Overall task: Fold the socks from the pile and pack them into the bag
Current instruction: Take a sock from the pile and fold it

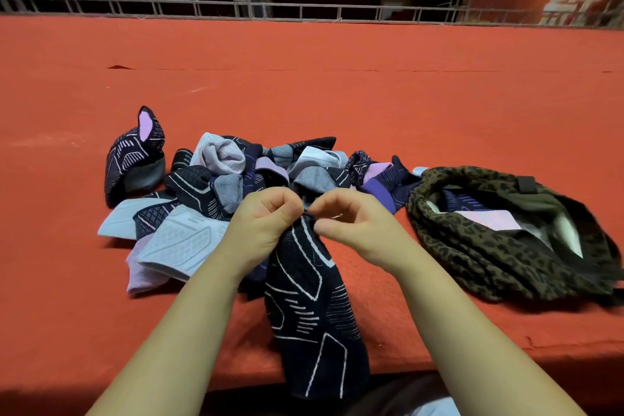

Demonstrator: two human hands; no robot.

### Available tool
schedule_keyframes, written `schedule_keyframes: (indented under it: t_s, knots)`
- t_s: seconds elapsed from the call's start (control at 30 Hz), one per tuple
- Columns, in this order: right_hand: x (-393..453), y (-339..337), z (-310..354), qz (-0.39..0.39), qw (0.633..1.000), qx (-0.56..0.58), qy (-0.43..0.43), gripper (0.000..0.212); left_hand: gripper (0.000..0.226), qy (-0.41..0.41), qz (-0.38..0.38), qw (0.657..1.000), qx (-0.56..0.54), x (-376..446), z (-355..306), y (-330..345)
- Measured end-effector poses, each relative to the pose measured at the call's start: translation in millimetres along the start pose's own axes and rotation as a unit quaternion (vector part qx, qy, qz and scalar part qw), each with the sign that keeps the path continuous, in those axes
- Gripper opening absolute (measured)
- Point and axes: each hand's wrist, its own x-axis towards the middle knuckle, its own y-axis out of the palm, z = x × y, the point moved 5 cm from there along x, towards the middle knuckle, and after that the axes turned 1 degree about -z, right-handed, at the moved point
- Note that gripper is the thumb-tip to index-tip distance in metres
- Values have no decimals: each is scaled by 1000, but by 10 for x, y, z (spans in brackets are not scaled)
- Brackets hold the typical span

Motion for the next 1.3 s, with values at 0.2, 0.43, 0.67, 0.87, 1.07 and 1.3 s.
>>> schedule_keyframes:
  t_s: [0.2,0.43,0.67,0.87,1.07,1.3]
  knots:
    - [10,24,18,14,1000,-17,-21,13,23,10,-1,1000,-17,4,0,-26]
    - [-32,-19,-2,105,954,281,19,27,4,17,87,995,-55,-52,62,-76]
    - [29,-137,-71,82,985,153,23,38,22,72,123,980,-137,-16,-64,108]
    - [-18,-198,-127,54,967,245,46,36,28,23,75,995,-67,78,-128,127]
    - [-76,-173,-201,-35,973,184,138,35,12,61,17,998,-4,151,-235,88]
    - [-48,-261,-158,-132,957,247,68,35,55,-36,23,995,-87,84,111,102]
